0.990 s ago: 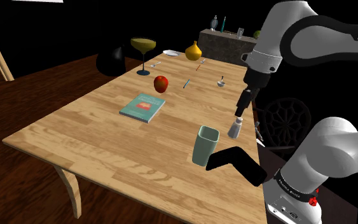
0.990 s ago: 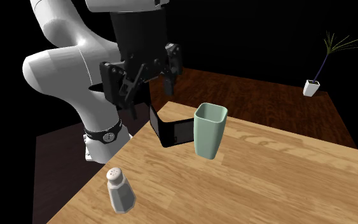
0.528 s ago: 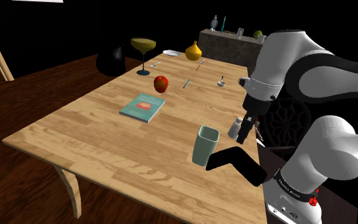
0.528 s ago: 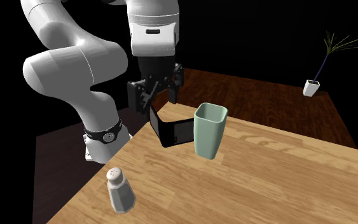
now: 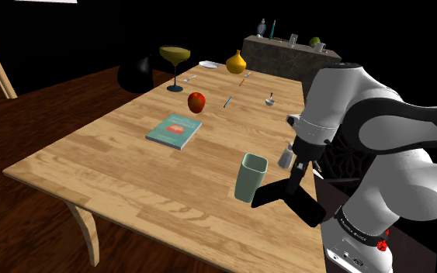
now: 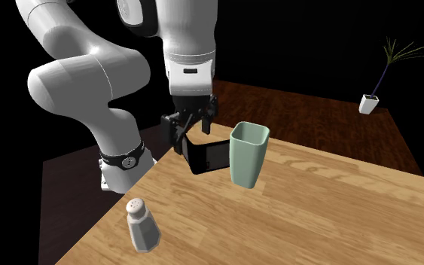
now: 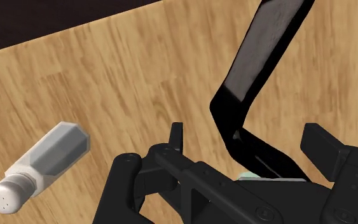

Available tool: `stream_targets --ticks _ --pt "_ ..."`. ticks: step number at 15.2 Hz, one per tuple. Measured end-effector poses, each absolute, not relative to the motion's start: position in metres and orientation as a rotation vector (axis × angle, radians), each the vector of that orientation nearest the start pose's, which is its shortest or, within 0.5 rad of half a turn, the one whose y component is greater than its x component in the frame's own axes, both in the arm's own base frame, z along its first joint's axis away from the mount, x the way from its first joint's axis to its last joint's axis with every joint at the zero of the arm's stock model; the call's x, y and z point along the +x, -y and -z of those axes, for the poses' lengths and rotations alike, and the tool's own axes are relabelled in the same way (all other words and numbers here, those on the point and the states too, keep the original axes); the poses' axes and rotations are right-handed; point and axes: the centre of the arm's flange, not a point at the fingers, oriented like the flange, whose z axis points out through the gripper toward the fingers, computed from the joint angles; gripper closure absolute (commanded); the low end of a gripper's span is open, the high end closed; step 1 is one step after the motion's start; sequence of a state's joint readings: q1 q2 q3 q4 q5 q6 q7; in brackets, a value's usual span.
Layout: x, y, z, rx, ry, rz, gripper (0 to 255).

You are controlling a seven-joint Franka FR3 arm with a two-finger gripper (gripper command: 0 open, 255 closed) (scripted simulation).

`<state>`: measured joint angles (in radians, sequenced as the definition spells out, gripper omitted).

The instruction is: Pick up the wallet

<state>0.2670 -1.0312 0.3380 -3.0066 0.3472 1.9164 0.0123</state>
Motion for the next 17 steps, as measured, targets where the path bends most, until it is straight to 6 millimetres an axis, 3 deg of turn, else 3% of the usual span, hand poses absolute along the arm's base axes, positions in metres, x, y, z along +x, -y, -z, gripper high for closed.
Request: stream_targets --ticks 2,3,13,17 --pt "0.202 -0.136 -0.357 -3.088 0.454 -0.109 0" --pt "0.202 -0.135 -0.356 -3.088 0.454 -0.109 255" --pt "0.202 -0.135 -0.354 -3.088 0.454 -0.106 255" --pt "0.201 -0.136 -0.369 -3.088 0.454 -0.108 255"
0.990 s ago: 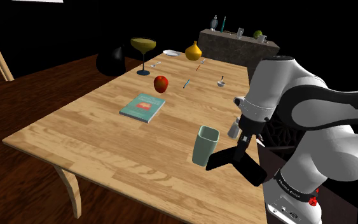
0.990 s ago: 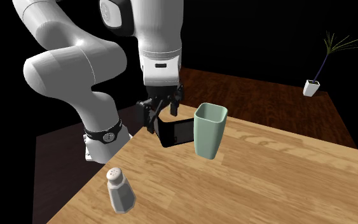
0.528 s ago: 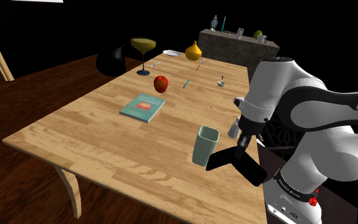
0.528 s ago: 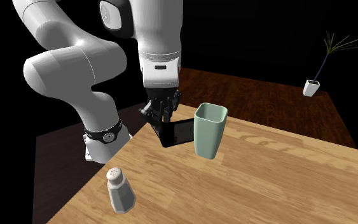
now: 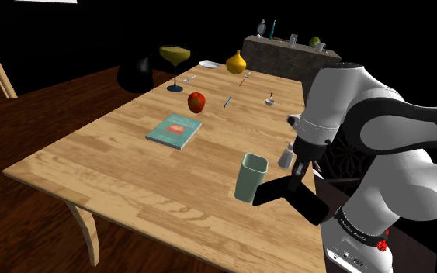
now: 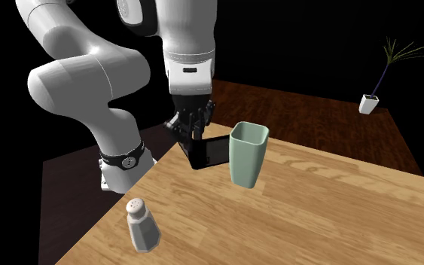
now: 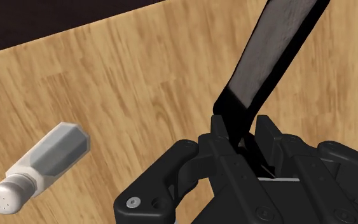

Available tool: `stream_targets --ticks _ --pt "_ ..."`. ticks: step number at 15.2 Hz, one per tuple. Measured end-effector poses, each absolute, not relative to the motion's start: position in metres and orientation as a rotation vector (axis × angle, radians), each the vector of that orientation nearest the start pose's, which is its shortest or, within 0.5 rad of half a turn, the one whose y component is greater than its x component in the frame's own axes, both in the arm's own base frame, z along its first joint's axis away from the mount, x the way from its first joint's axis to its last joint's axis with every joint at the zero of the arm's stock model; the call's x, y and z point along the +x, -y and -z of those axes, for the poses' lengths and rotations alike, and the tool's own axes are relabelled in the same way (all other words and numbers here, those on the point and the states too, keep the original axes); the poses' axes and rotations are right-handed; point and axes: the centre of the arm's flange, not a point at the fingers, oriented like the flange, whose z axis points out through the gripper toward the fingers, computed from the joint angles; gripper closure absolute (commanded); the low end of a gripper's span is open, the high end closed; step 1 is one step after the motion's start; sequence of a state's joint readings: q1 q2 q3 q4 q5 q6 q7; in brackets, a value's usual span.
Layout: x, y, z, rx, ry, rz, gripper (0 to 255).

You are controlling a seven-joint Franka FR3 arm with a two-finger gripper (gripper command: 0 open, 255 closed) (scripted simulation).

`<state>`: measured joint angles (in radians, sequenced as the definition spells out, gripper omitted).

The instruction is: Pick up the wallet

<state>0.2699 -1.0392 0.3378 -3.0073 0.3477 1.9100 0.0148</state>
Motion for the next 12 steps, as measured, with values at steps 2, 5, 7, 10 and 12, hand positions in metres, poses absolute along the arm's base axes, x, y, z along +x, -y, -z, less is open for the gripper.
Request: stream_targets --ticks 2,5,7,10,12 --pt "0.202 -0.134 -0.381 -3.088 0.454 -0.108 255" --pt "0.202 -0.134 -0.395 -3.088 0.454 -0.108 255" --pt "0.202 -0.135 -0.405 -3.088 0.454 -0.108 255" --pt "0.201 -0.135 -0.422 -3.088 0.454 -0.108 255" --pt "0.201 -0.136 -0.429 -3.088 0.454 -0.108 255"
